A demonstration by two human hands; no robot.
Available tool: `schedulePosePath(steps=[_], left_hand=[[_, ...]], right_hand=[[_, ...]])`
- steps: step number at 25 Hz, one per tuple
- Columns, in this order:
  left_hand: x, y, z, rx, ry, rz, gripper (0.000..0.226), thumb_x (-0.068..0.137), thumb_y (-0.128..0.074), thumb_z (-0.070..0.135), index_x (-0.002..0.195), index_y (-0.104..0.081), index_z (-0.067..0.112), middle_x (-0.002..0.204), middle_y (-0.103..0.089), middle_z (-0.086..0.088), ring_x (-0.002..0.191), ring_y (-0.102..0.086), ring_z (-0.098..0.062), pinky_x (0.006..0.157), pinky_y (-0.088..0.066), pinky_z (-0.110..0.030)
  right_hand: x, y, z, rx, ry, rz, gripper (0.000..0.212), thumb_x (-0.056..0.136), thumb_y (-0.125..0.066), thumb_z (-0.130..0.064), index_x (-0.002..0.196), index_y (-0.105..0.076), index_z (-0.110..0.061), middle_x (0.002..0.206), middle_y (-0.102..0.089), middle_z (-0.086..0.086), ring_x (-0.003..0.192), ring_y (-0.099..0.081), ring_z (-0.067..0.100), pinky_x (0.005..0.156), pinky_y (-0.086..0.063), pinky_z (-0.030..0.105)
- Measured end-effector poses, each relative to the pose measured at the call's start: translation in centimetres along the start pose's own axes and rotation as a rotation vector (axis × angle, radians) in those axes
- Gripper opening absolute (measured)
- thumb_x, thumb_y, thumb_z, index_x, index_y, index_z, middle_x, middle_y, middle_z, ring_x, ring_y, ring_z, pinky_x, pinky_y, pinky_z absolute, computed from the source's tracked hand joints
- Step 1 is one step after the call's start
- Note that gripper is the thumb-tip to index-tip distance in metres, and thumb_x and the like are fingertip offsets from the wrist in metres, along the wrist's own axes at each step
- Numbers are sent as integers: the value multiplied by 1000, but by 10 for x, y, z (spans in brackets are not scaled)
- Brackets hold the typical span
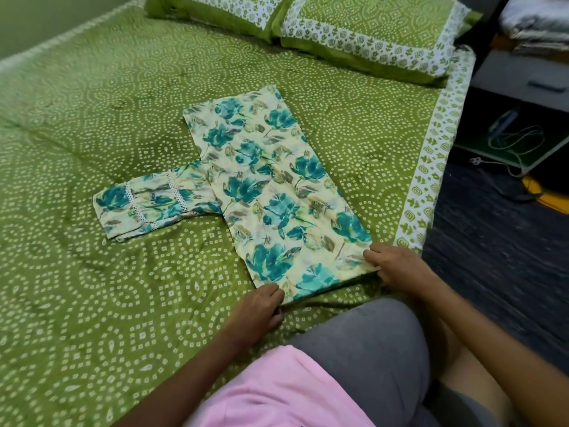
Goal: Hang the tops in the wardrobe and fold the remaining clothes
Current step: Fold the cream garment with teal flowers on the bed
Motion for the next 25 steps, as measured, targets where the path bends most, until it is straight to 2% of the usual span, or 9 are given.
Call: schedulePosePath(steps=[4,7,9,11,13,16,20,23,25], left_hand=[[-3,12,0,-29,61,-305,19,73,-70,15,85,-57,7,86,-59,-7,69,-51,-16,60,-35,-21],[16,26,4,-42,113,-543,15,85,-57,15,95,-58,4,92,-56,-6,79,-51,-16,66,-38,-22],[37,39,1,-203,168,-540,18,89,-53,16,94,-63,1,82,-57,-2,72,-54,-13,63,-43,-18],[70,47,-12,-268,268,-183,23,95,-47,16,105,-63,4,95,-62,-4,85,-58,-17,74,-47,-23],[101,39,-31,-244,366,198,32,96,-42,11,126,-52,2,128,-52,-14,118,-50,-24,98,-37,-28],[120,10,-64,-80,579,13,59,99,-22,33,149,-12,4,158,-5,-13,146,-5,-23,118,-4,-34],[114,-9,-84,61,654,-81,89,83,3,63,149,2,3,158,4,-12,146,4,-22,114,11,-31],[134,-3,-91,76,722,-79,81,95,-21,54,147,3,-3,157,7,-17,146,5,-27,116,6,-34],[158,7,-120,45,728,-10,71,98,-22,41,147,4,-3,156,7,-18,145,6,-27,117,4,-37]], right_hand=[[0,-3,-20,37,7,-312,36,90,-45,-13,122,-54,-28,109,-60,-1,99,-55,15,81,-42,24],[17,19,-21,90,-66,-520,11,83,-51,-14,85,-58,-21,82,-57,-1,76,-53,14,66,-42,24],[33,33,-28,205,-81,-348,13,87,-52,-14,76,-54,-20,78,-53,-4,71,-51,11,59,-36,18],[58,39,-52,428,-111,33,18,92,-46,-7,98,-61,-15,97,-55,-4,91,-55,13,68,-38,16],[89,32,-86,673,-94,180,35,95,-41,-2,128,-52,-9,128,-52,2,120,-47,18,97,-39,25],[133,-11,-110,534,12,-11,51,102,-34,-25,149,-20,-14,157,-15,1,145,-9,16,119,-6,35],[171,-32,-53,207,-78,81,81,85,1,-72,151,-2,-25,158,0,-8,146,4,14,113,14,32],[206,-16,-53,244,-402,198,64,98,-16,-49,151,-1,-16,158,3,0,146,7,20,117,10,39],[230,-10,-81,369,-270,278,54,101,-26,-31,150,-11,-12,158,-6,6,145,-3,23,119,-2,46]])
Point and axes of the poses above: each hand's wrist, its own x-axis towards the middle knuckle, its own y-axis out of the back of the hand, z = x × y, the point moved 1 cm from there along x, towards the middle knuckle
